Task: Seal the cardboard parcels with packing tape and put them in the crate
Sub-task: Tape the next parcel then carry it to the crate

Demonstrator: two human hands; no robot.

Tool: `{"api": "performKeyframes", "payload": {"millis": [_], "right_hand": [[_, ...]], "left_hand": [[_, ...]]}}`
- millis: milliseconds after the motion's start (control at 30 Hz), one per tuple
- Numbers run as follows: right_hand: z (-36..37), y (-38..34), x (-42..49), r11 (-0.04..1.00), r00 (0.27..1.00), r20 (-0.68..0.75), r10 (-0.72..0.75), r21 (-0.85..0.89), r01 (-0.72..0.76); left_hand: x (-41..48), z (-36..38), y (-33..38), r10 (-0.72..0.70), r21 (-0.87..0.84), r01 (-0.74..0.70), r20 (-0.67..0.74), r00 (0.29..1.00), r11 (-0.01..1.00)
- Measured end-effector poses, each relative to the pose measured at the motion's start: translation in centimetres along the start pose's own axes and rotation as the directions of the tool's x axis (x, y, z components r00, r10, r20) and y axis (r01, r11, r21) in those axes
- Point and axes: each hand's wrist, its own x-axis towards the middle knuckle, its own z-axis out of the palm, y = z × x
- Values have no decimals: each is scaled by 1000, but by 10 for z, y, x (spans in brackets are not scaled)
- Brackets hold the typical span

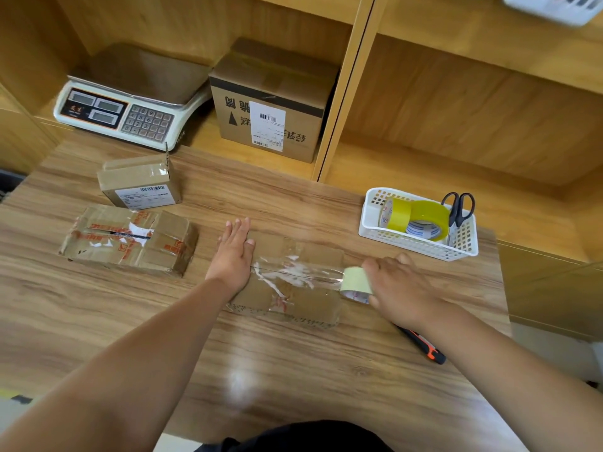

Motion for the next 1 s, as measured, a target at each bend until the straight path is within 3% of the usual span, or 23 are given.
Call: {"api": "performKeyframes", "payload": {"millis": [67,267,700,833,900,1000], "right_hand": [[7,4,2,999,998,-60,-29,-47,26],[25,11,2,991,1000,11,-13,-131,14],[41,0,11,997,999,38,29,-67,-26],[45,-10,20,992,998,52,37,-123,-31],[54,-14,25,988,1000,-16,1,-157,-4],[58,-20,30,986,1000,4,-1,-166,2]], "left_hand": [[0,0,0,0,-1,0,-3,1000,1000],[0,1,0,-5,-5,5,-6,1000,1000],[-2,-1,4,-14,12,14,7,1000,1000],[-1,-2,6,-19,94,17,25,1000,995],[-2,-2,7,-32,175,27,25,999,984],[-4,-1,11,-26,332,25,-1,1000,943]]}}
